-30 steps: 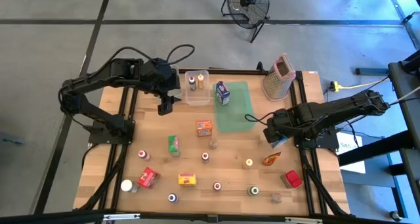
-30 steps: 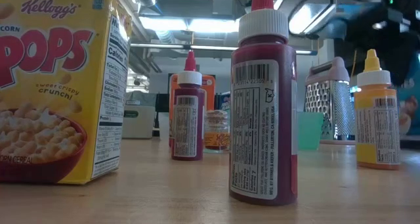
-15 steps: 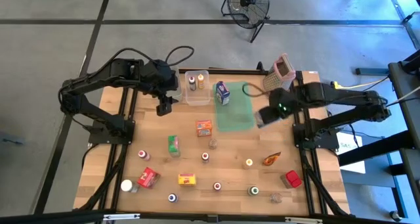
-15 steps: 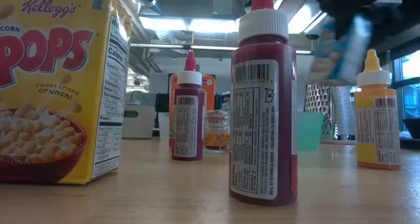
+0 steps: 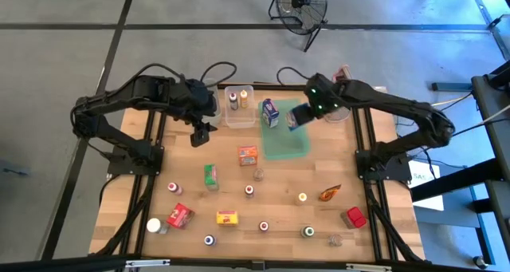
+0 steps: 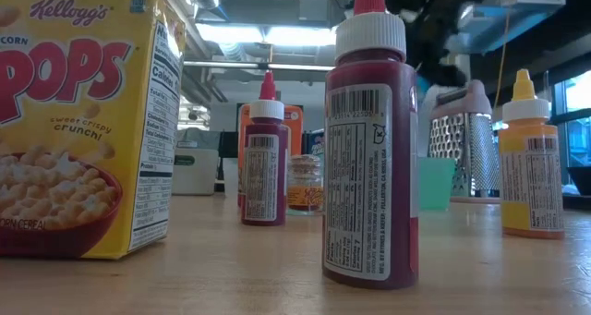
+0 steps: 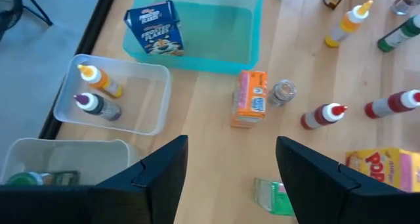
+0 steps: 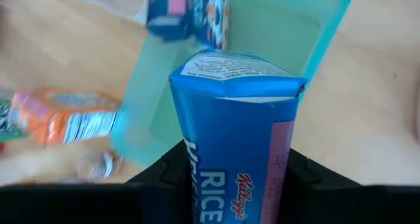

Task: Pick & Place Kitchen Items
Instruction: Put the light blue cereal box into the blue bin

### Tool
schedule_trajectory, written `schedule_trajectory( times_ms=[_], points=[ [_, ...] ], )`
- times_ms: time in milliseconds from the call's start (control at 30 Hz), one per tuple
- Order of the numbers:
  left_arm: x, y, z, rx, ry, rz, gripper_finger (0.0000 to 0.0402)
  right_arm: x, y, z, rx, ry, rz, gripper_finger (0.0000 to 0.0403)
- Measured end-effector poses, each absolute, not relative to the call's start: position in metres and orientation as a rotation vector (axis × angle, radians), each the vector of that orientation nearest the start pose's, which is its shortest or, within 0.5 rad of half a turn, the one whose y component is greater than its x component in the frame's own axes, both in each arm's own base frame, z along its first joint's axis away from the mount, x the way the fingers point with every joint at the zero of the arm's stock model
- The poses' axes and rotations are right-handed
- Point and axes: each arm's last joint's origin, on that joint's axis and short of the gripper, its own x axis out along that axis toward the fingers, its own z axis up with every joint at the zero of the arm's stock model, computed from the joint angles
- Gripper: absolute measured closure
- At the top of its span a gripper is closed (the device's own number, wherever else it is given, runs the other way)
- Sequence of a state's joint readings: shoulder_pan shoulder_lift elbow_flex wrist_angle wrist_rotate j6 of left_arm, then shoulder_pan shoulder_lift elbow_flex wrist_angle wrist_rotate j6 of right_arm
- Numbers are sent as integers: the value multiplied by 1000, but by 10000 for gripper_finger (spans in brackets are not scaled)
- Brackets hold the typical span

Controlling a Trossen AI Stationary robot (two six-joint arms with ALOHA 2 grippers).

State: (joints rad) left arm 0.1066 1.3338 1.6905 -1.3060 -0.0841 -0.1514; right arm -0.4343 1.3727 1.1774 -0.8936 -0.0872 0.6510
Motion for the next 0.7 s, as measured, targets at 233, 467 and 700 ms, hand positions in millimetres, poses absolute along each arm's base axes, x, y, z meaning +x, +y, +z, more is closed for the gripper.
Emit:
schedule_trajectory(
  times_ms=[233,467,700],
  points=[
    [223,11,423,-175,933,220,176,252,-134,263,898,987,-688,267],
    [223,0,423,-137,930,208,176,252,-149,260,916,937,-725,267],
    [223,-7,424,-96,924,222,176,259,-156,266,940,822,-667,267]
  ],
)
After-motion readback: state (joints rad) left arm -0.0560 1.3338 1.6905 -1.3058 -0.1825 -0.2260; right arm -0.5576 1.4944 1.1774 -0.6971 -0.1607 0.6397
